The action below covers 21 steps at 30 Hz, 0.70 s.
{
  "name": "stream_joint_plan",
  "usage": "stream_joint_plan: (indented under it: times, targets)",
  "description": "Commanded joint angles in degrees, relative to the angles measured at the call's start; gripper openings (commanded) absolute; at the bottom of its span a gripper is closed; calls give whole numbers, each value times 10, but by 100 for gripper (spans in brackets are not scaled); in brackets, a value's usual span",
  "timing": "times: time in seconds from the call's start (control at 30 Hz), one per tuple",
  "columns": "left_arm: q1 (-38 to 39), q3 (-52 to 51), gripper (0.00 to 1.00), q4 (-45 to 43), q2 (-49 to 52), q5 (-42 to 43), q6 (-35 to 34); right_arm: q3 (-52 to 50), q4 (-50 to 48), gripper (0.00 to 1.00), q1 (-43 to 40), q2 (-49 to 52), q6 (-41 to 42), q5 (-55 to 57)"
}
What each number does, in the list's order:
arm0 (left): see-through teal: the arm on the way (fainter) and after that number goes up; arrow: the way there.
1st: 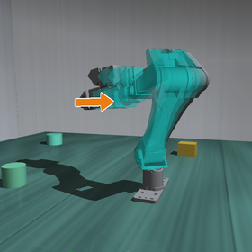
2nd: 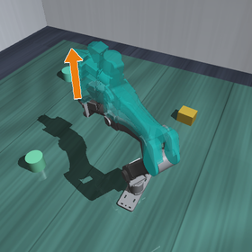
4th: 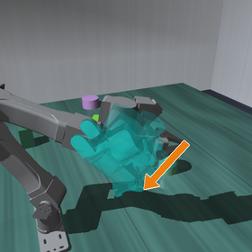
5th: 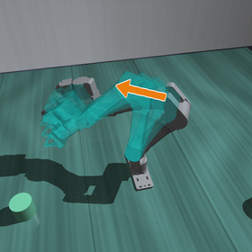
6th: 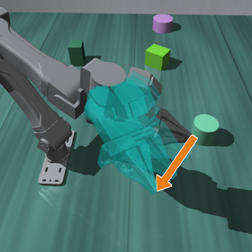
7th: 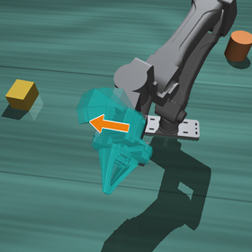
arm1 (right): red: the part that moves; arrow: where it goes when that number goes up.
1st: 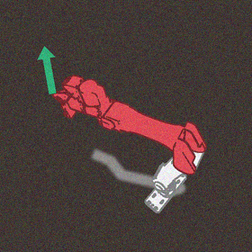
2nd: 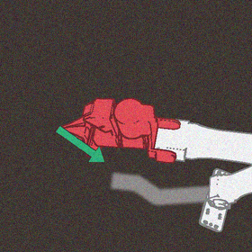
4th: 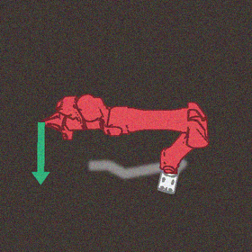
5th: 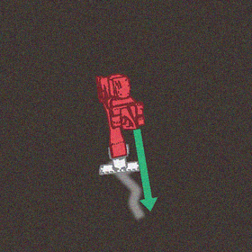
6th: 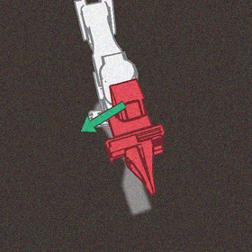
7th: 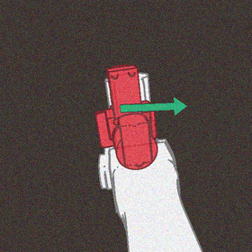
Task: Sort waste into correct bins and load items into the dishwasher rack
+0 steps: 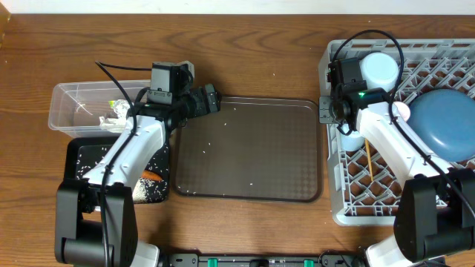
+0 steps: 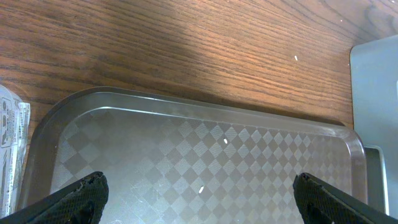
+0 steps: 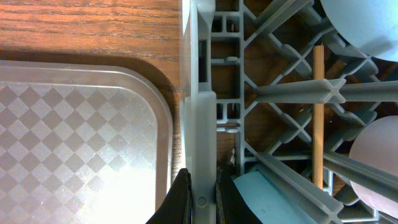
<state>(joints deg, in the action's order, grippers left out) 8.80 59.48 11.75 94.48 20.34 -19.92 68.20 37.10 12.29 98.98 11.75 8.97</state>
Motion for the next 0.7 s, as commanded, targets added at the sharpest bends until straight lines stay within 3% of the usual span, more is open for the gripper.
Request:
stream_joint_plan:
  times: [0.0,0.67]
  targets:
    - [1,-3,98,0,-2,-7,-1,-12,26,1,-16,13,45,86]
    - [1,-3,98,0,-2,-7,-1,-12,25,2,-30,13,45,86]
